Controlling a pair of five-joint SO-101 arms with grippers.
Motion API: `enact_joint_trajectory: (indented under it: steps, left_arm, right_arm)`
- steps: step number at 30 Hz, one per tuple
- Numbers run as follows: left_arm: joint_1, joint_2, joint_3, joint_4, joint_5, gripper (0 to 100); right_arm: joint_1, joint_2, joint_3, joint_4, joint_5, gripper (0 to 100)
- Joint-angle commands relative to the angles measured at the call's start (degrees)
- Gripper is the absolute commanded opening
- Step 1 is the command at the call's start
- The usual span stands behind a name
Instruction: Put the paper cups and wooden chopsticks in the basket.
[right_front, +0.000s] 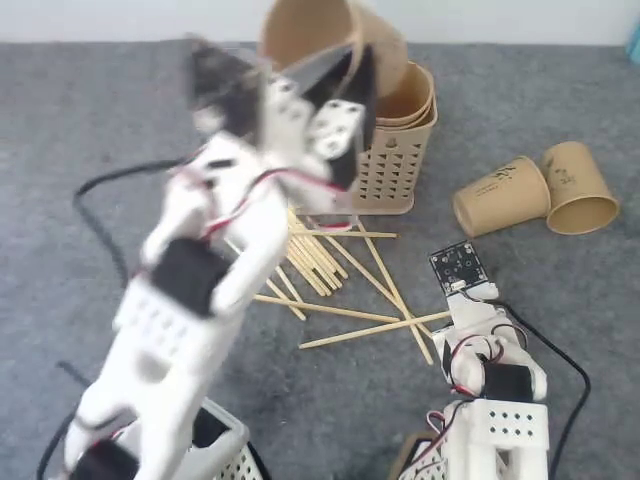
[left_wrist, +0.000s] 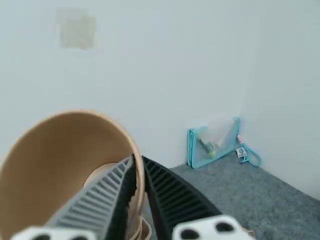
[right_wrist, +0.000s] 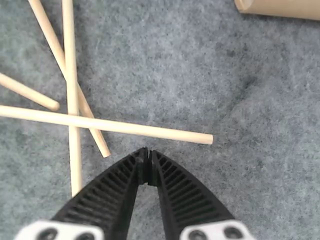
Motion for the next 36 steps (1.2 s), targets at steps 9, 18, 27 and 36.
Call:
enact_joint_trajectory:
  steps: [9,18,27,36]
  left_arm:
    - [-0.79,15.47,-2.42,-7.82,-0.09,1]
    - [-2.99,19.69,-2.51,-9.32,-0.18,1]
    - [-2.11,19.16,-6.46,2.37,-0.18,14]
    - [-3.96,5.98,-12.79,25.14,-0.18,35]
  right_arm:
    - [-0.31,-1.19,-0.44,-0.48,1.85,0.8]
    - [-0.4,-1.19,-0.44,-0.4,2.11,0.8]
    - [-0.4,-1.19,-0.44,-0.4,2.11,0.8]
    - [-0.4,-1.19,-0.44,-0.4,2.11,0.8]
